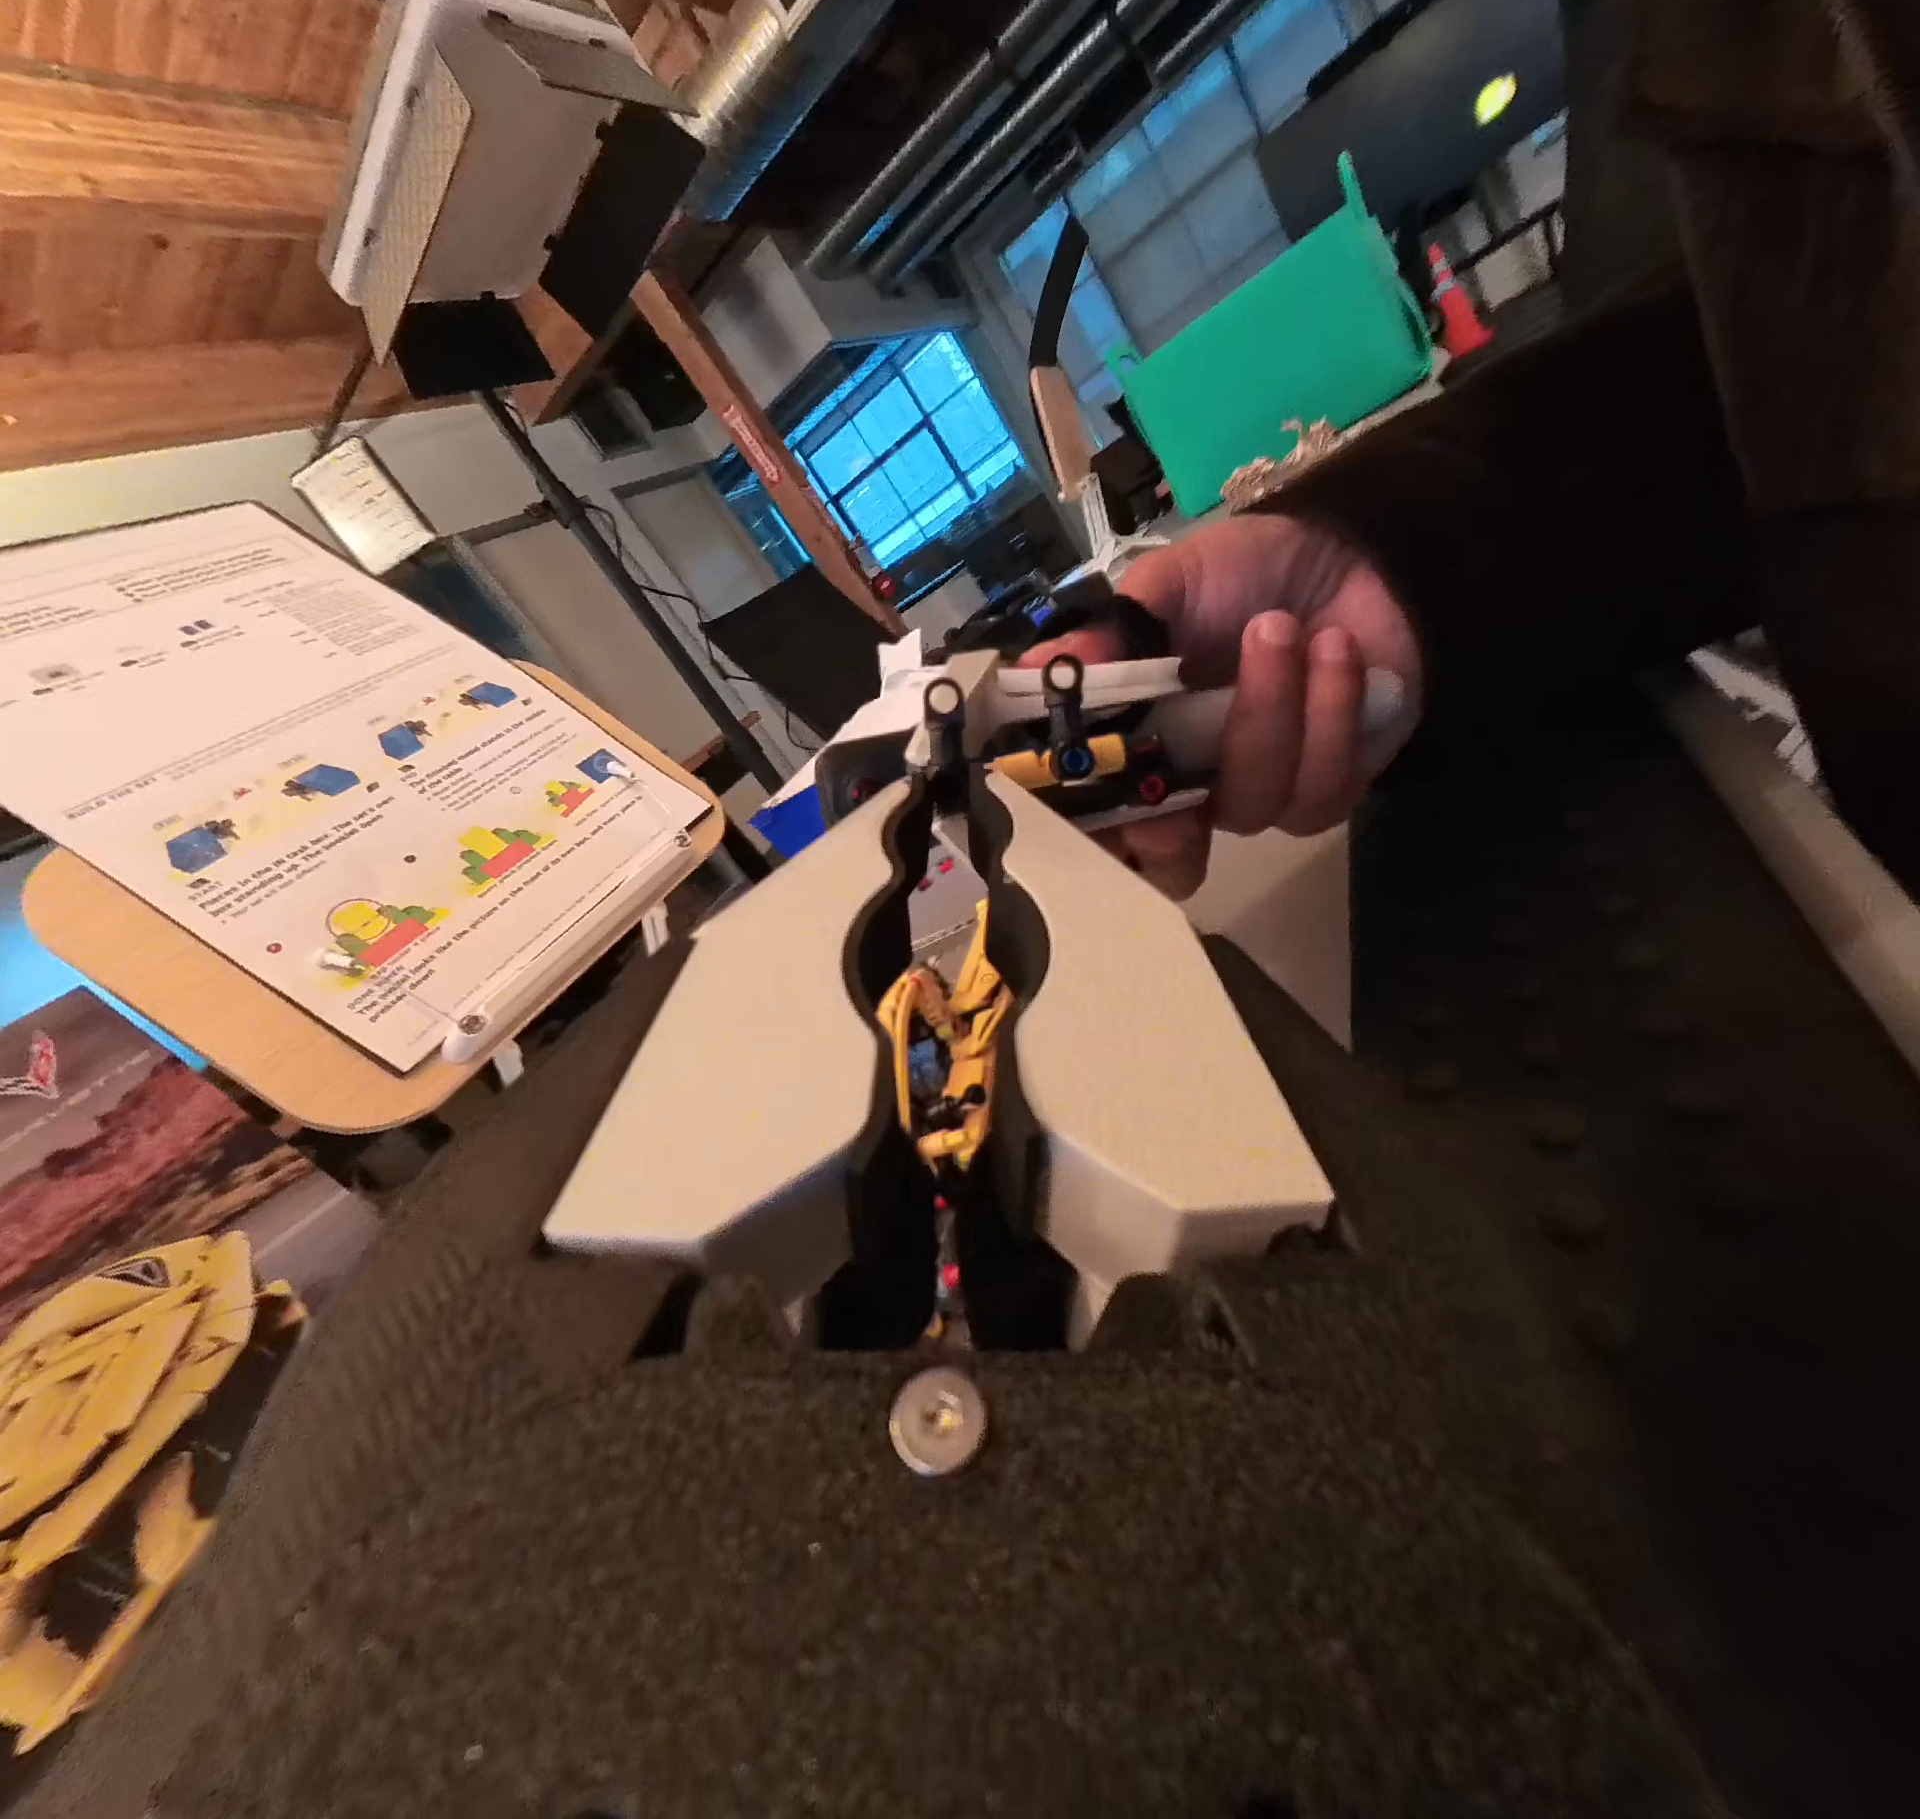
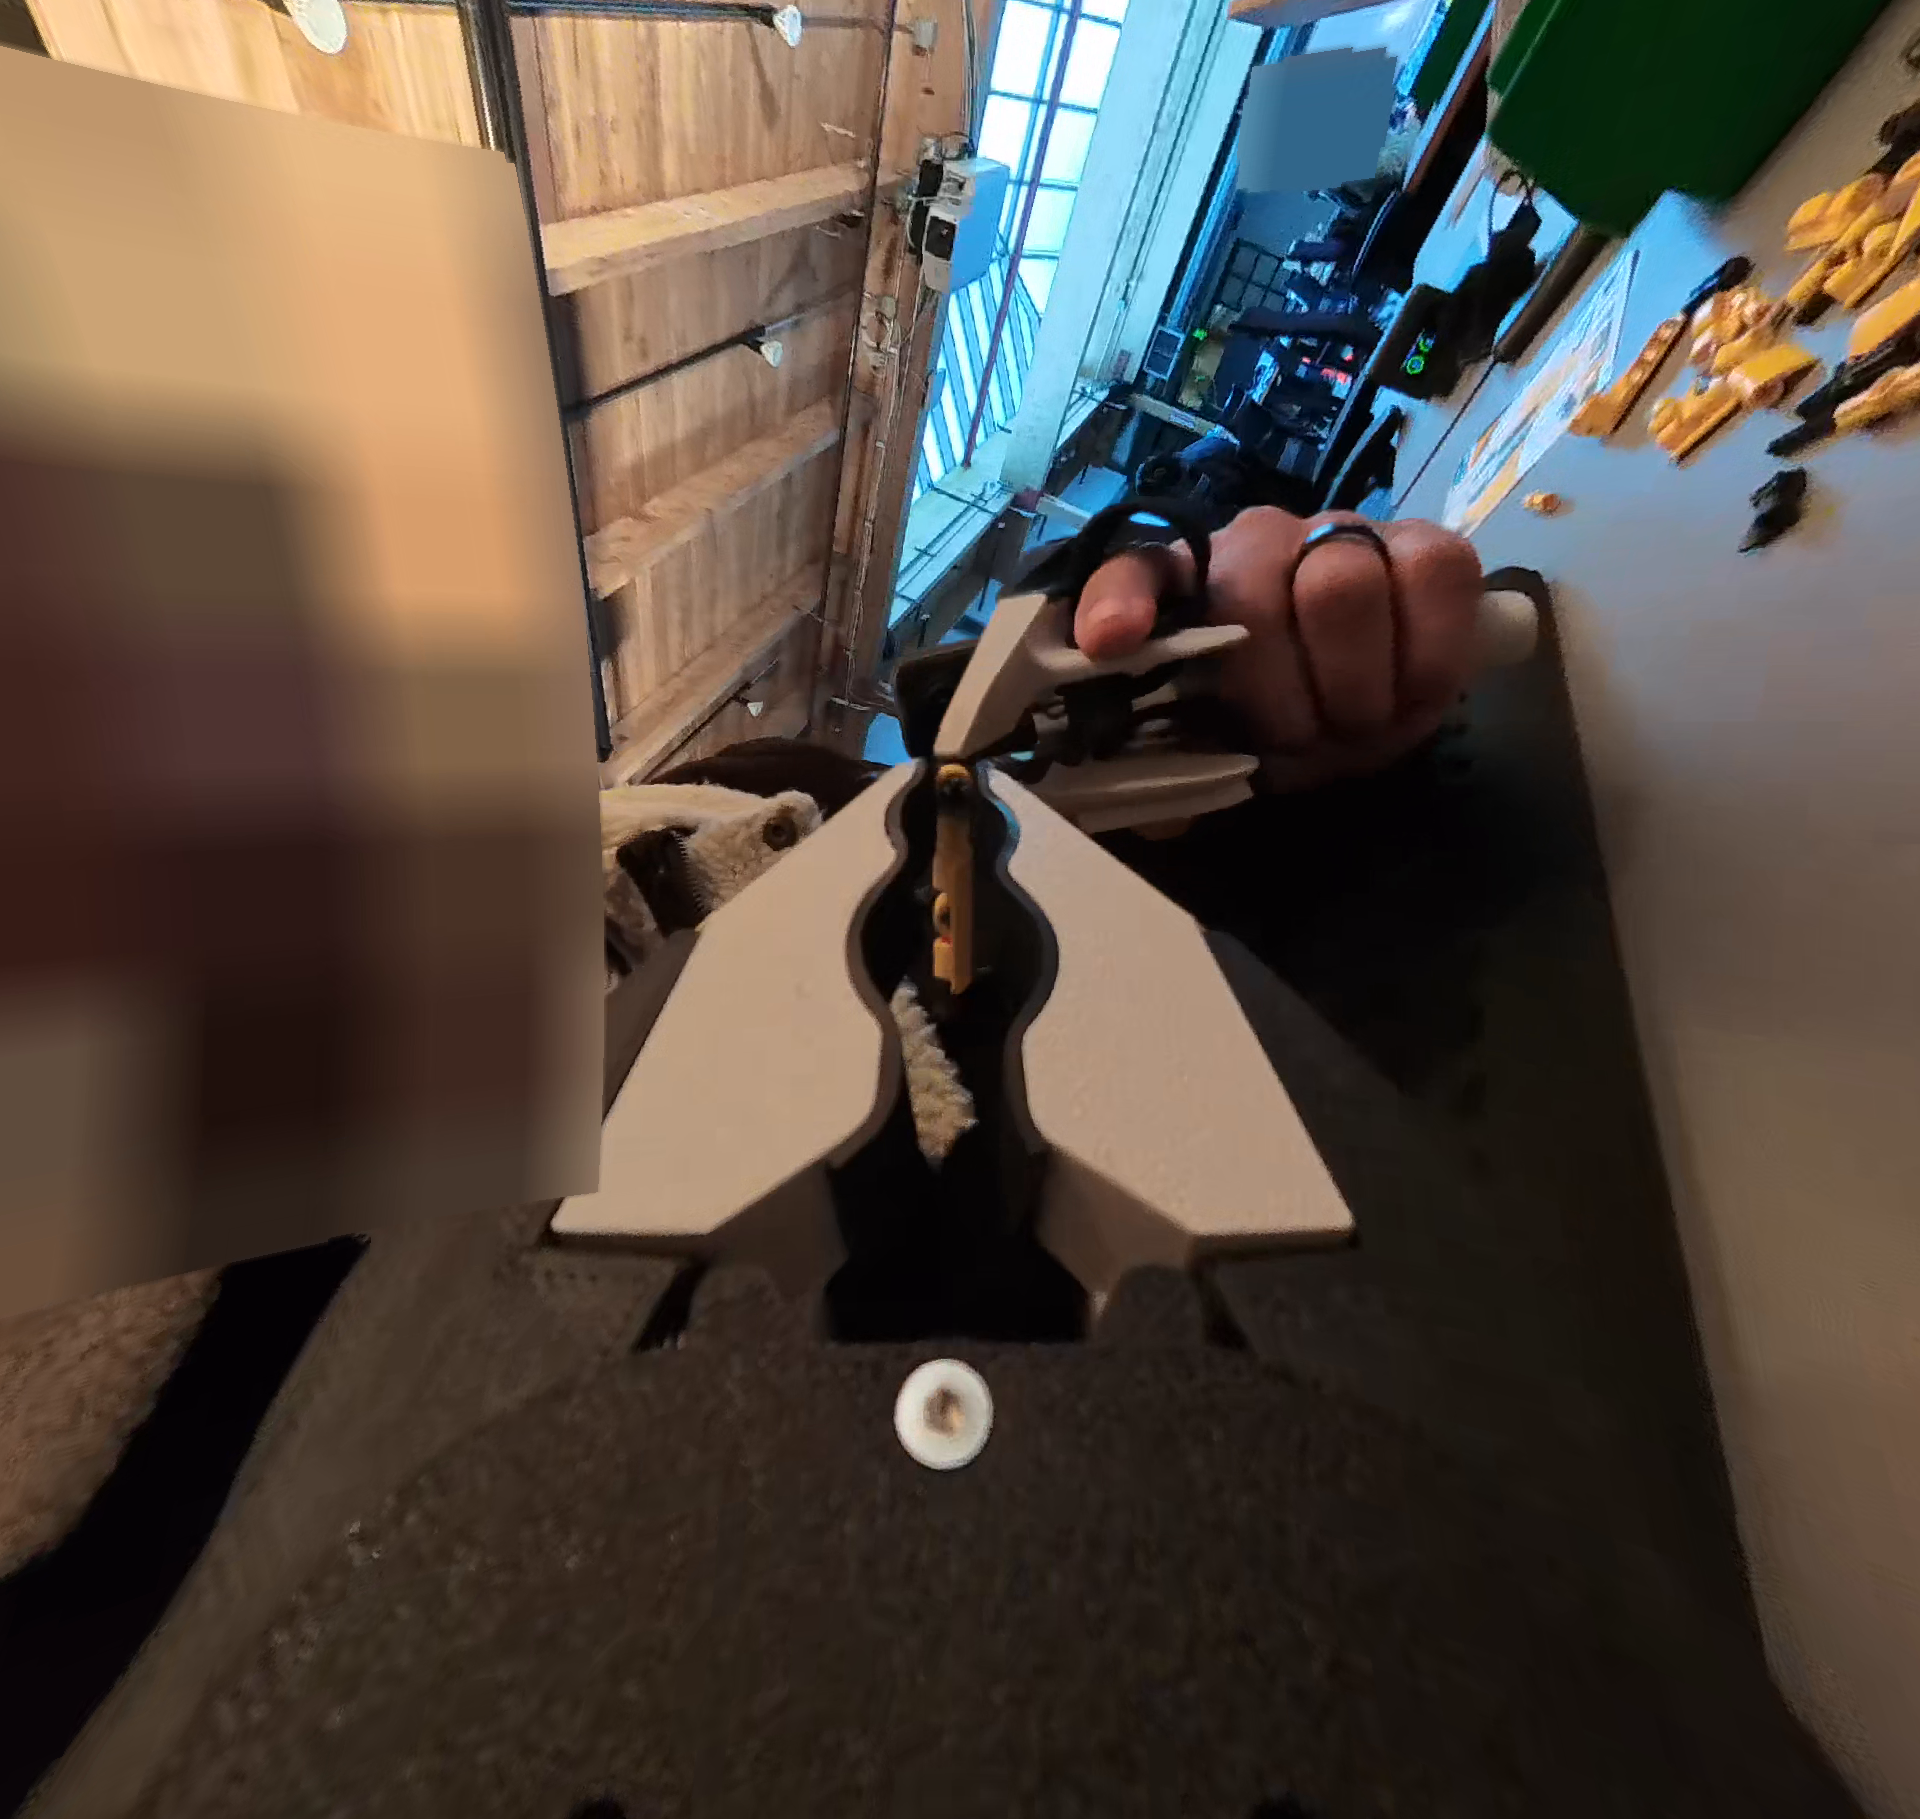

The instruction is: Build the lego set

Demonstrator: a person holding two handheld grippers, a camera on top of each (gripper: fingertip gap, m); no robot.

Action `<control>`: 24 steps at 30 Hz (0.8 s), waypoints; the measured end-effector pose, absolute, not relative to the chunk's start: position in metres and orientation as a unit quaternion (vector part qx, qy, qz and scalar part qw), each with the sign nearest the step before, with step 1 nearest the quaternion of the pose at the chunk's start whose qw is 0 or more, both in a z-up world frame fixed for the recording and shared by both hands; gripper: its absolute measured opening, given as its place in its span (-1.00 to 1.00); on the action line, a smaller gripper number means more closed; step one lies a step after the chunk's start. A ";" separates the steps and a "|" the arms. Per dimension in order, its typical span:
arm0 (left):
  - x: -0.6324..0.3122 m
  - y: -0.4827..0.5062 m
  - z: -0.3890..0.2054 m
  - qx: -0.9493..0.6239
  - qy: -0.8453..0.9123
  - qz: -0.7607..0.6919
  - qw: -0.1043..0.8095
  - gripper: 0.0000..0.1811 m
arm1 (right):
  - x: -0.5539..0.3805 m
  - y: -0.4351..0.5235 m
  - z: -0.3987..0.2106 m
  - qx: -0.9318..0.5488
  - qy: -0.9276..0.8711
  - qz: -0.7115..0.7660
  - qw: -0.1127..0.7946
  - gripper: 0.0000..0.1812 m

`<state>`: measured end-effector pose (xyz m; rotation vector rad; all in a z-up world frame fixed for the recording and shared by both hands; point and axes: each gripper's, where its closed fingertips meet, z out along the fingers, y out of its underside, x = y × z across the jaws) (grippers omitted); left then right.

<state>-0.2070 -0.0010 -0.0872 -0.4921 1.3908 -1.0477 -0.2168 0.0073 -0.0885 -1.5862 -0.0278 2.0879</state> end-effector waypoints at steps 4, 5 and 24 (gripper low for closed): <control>-0.206 -0.002 -0.085 -0.214 0.598 -0.451 0.627 -0.93 | -0.216 0.007 -0.086 -0.583 -0.025 0.762 0.282 -0.95; -0.205 -0.001 -0.085 -0.216 0.598 -0.450 0.627 -0.92 | -0.215 0.008 -0.087 -0.587 -0.027 0.758 0.284 -0.95; -0.195 0.013 -0.099 -0.273 0.613 -0.411 0.617 -0.92 | -0.202 0.022 -0.102 -0.677 -0.063 0.658 0.325 -0.94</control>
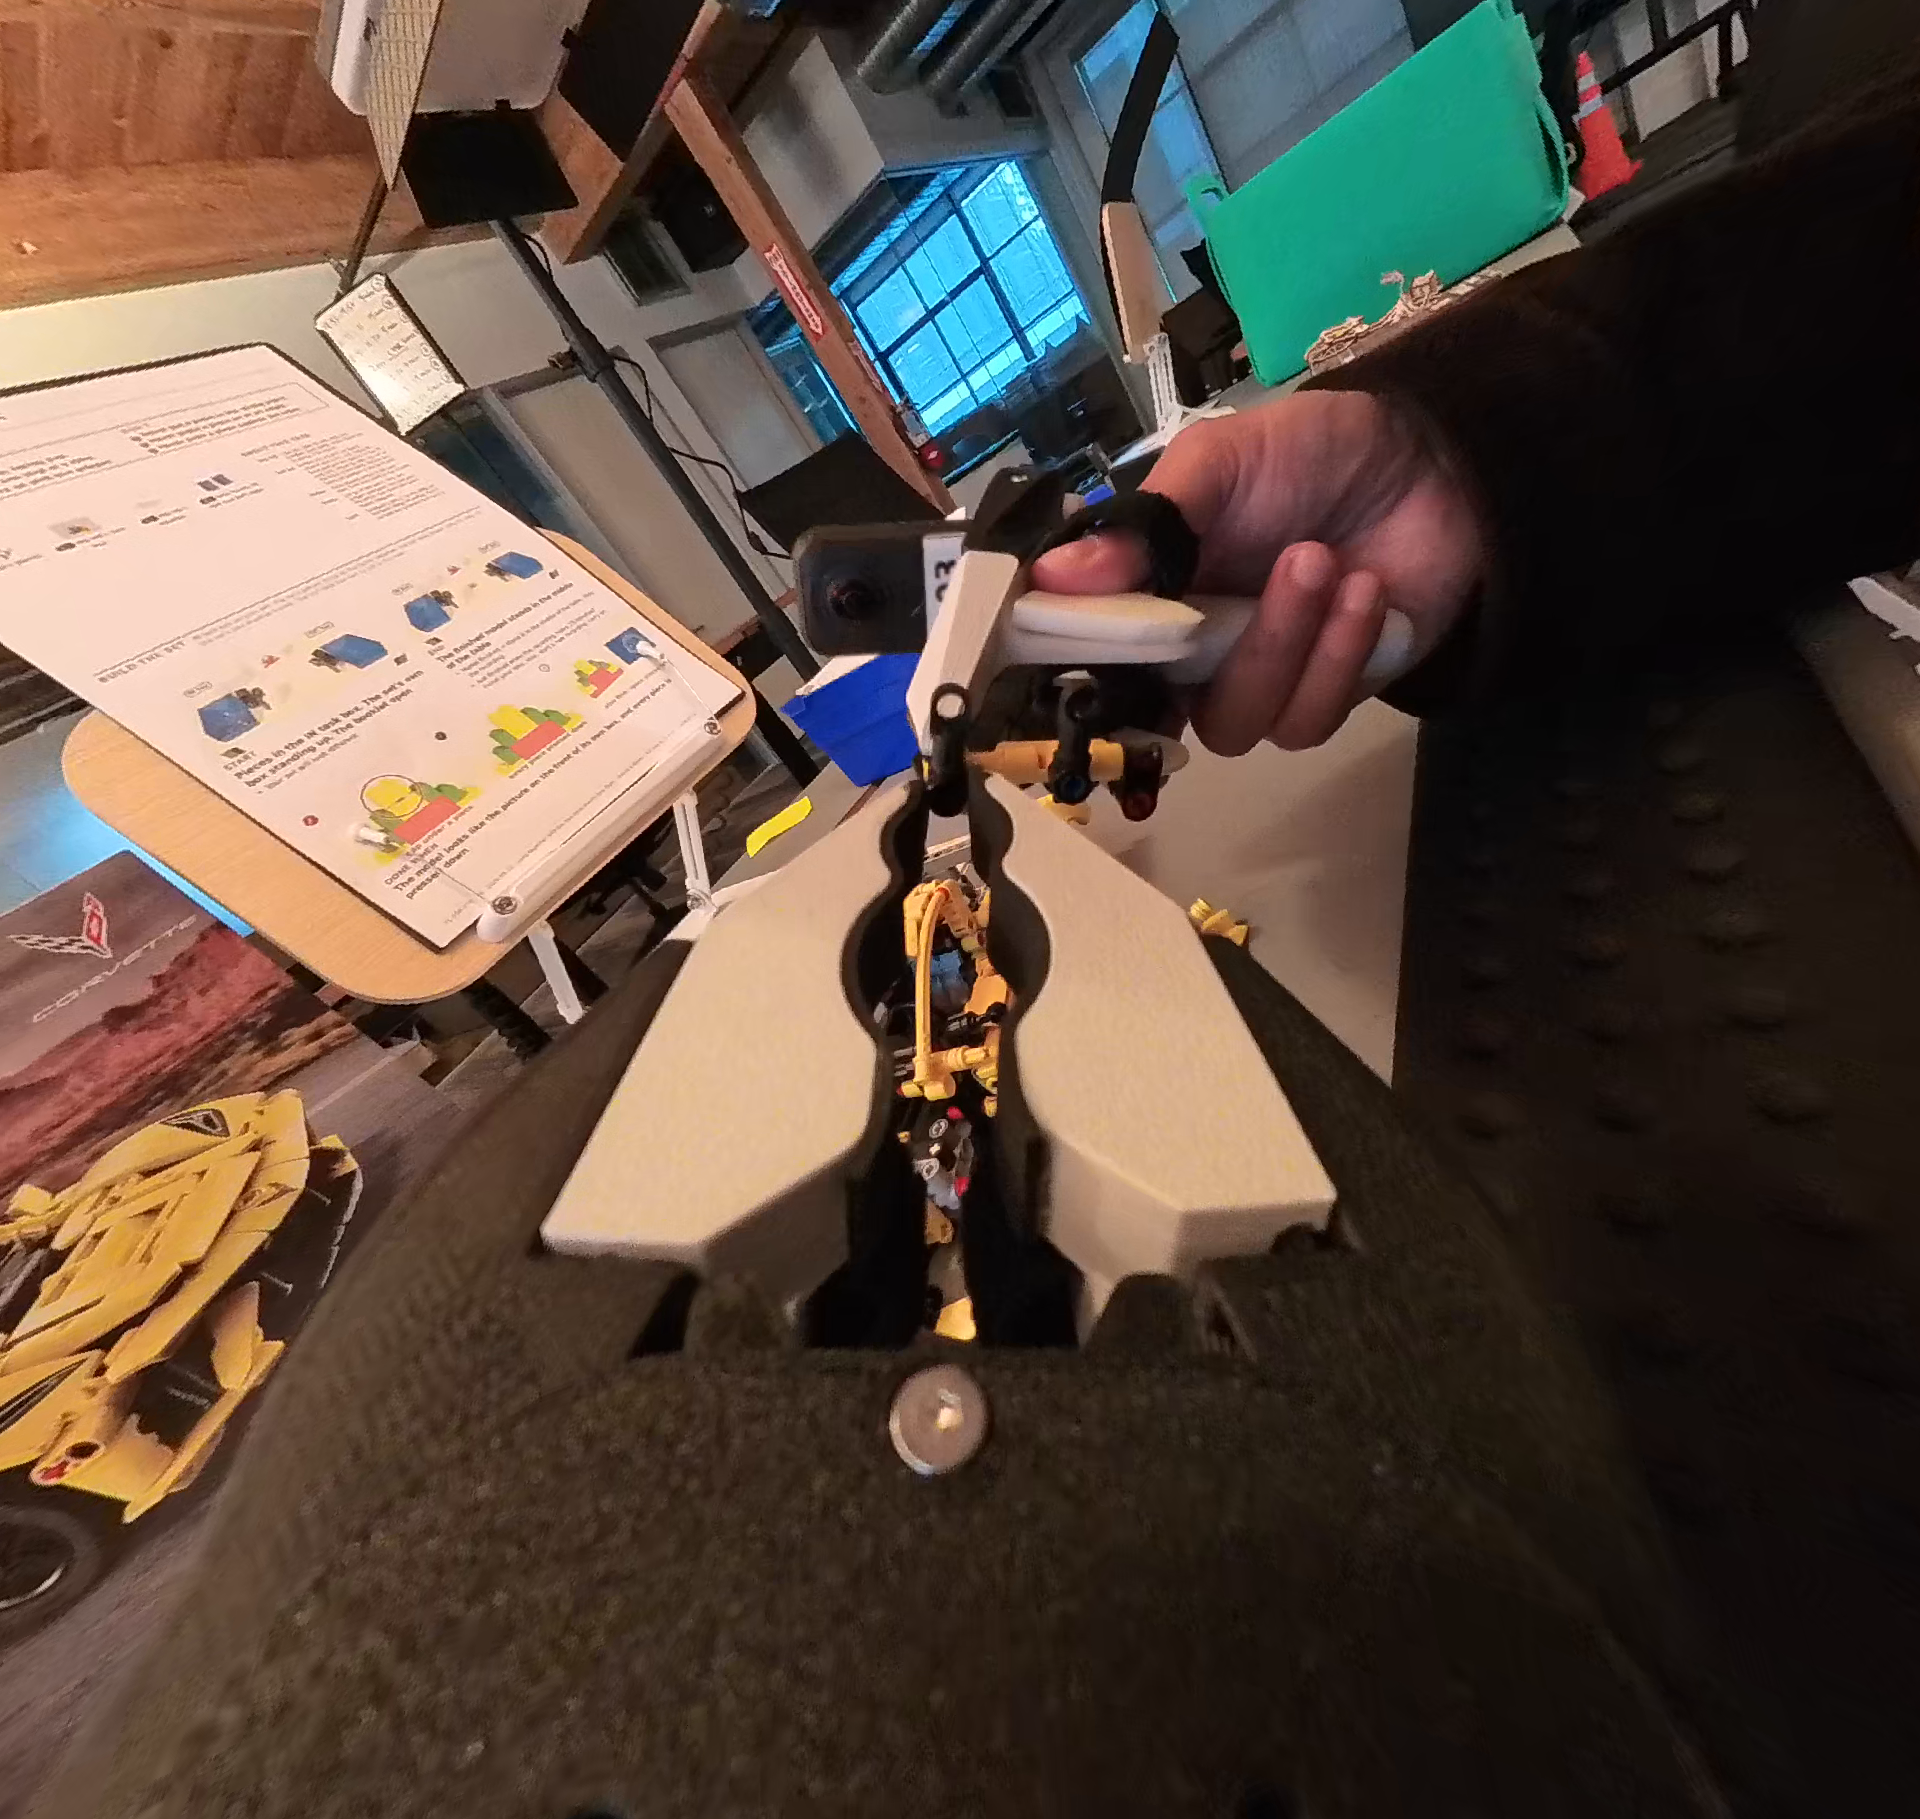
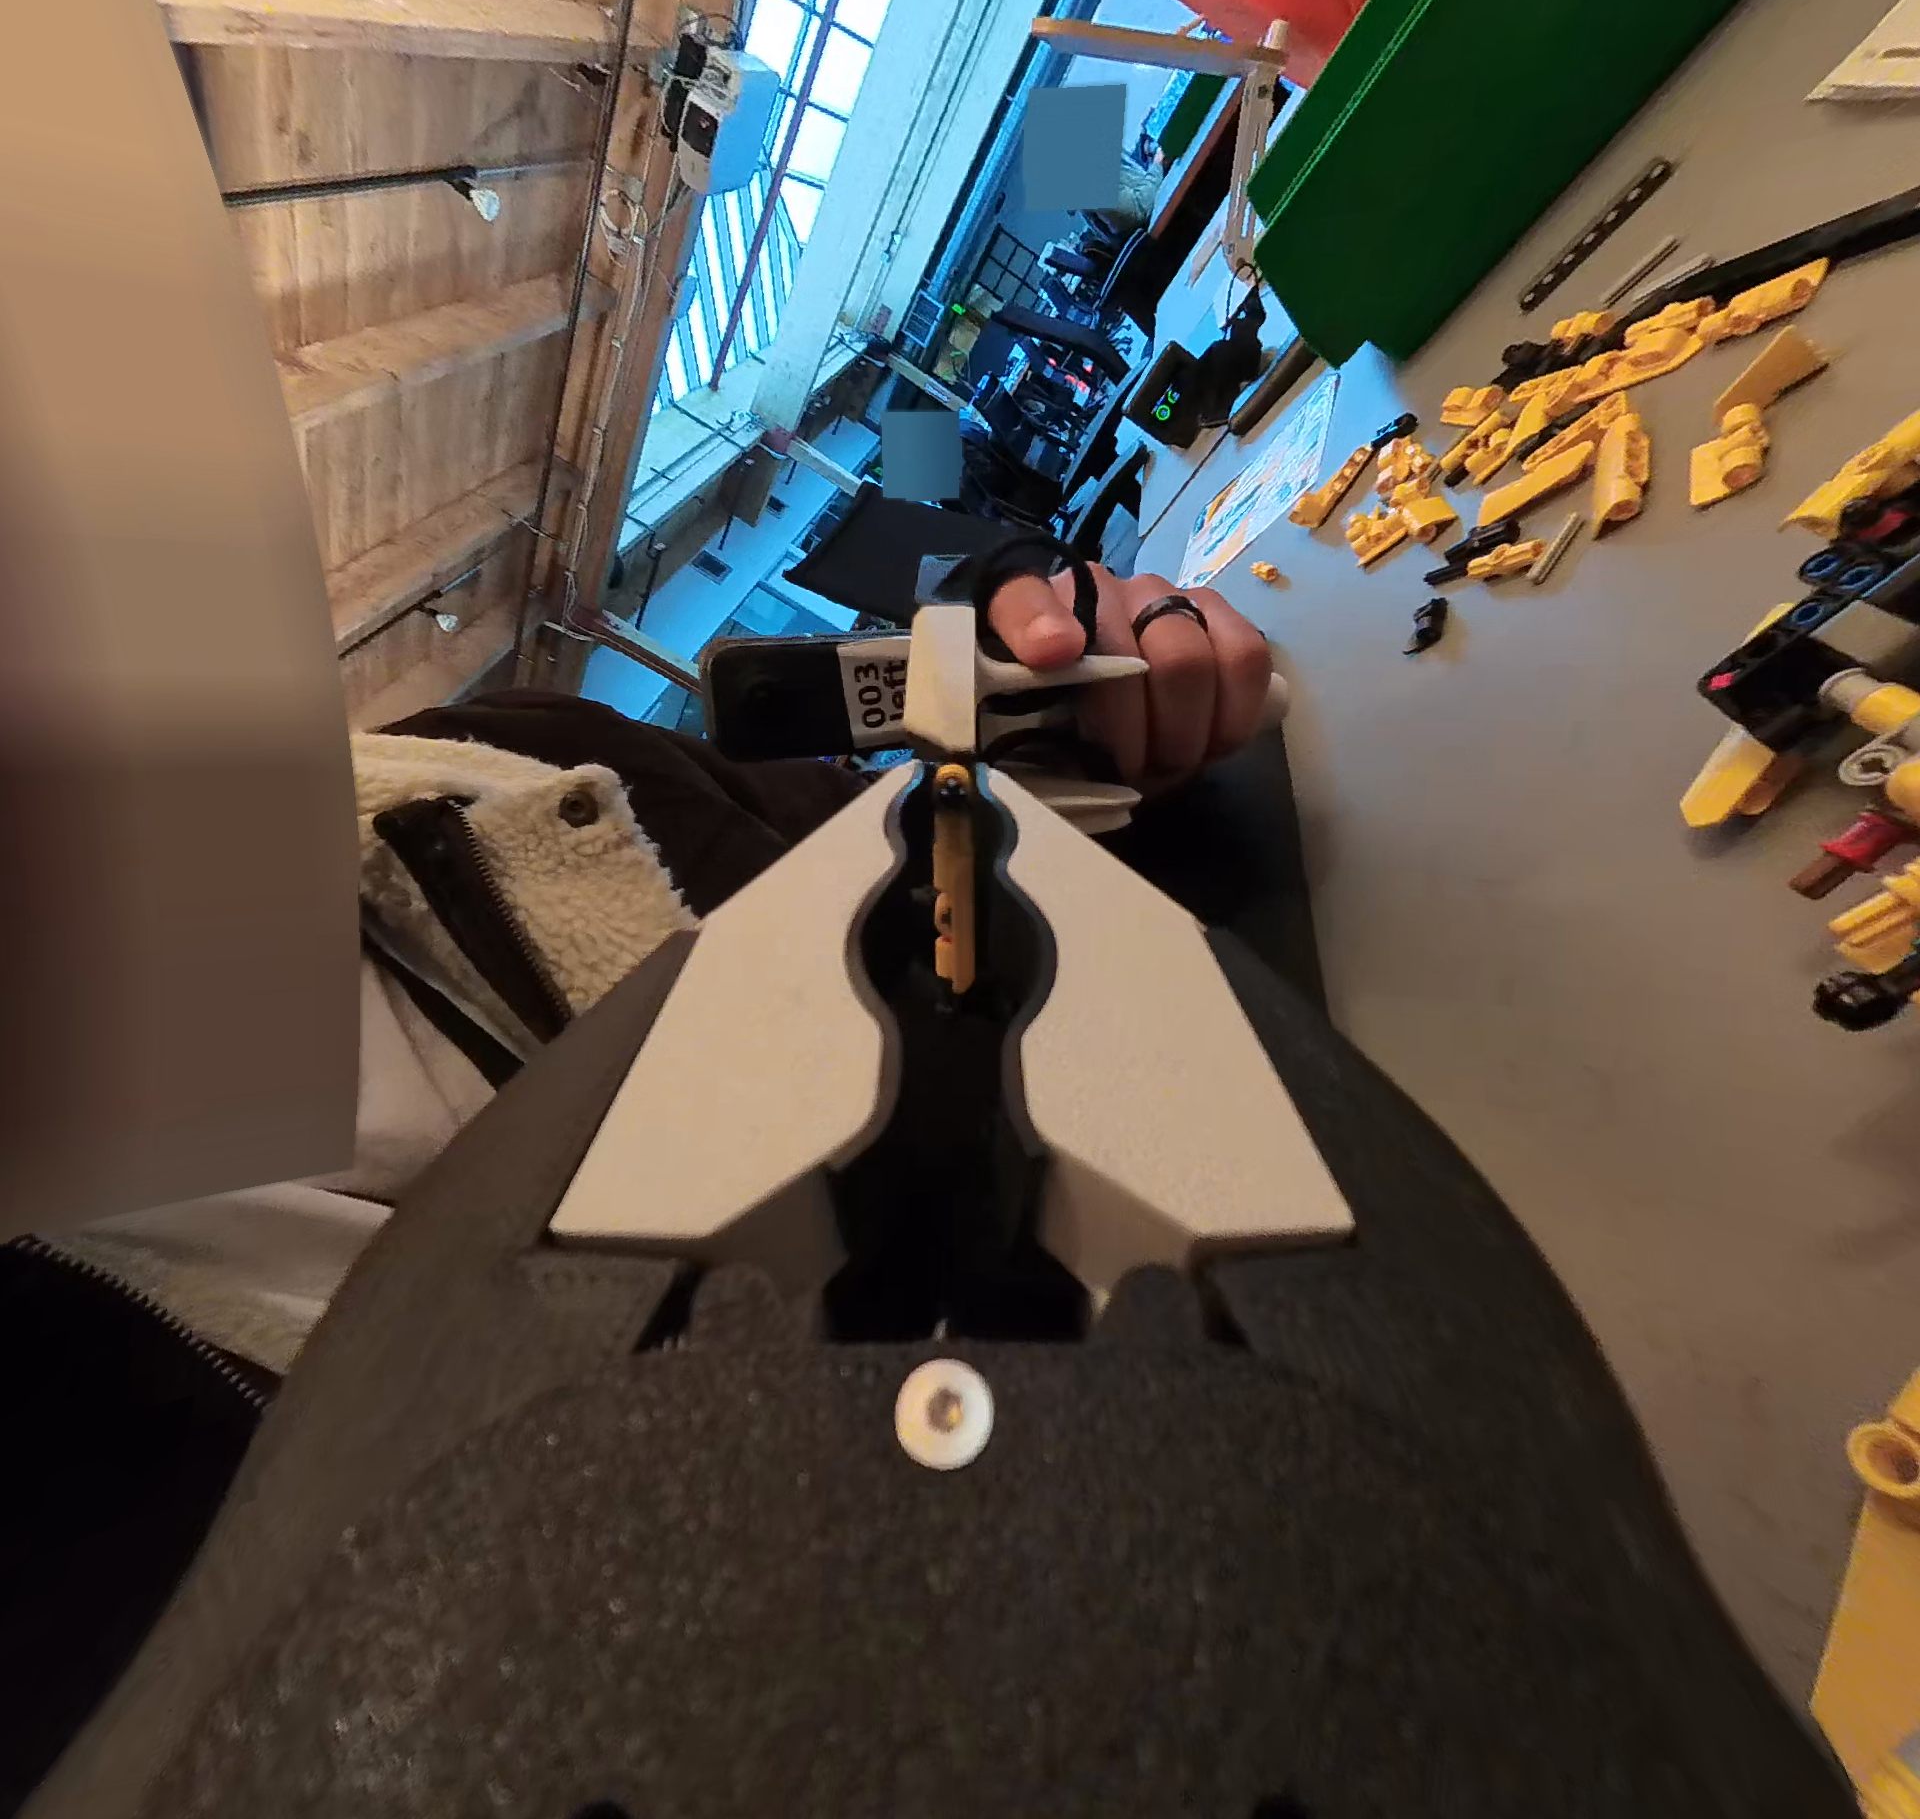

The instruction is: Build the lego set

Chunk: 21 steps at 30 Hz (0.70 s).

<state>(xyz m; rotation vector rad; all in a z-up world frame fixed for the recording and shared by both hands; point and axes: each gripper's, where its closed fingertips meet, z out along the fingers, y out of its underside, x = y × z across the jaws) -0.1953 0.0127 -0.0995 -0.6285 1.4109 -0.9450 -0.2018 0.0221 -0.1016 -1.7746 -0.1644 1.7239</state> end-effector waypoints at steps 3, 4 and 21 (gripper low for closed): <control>-0.195 0.012 -0.101 -0.272 0.617 -0.407 0.616 -0.91 | -0.202 0.022 -0.104 -0.685 -0.066 0.650 0.323 -0.94; -0.194 0.011 -0.102 -0.271 0.618 -0.406 0.616 -0.91 | -0.202 0.021 -0.106 -0.688 -0.067 0.648 0.320 -0.94; -0.191 0.009 -0.111 -0.264 0.643 -0.391 0.604 -0.93 | -0.200 0.017 -0.113 -0.707 -0.081 0.628 0.315 -0.92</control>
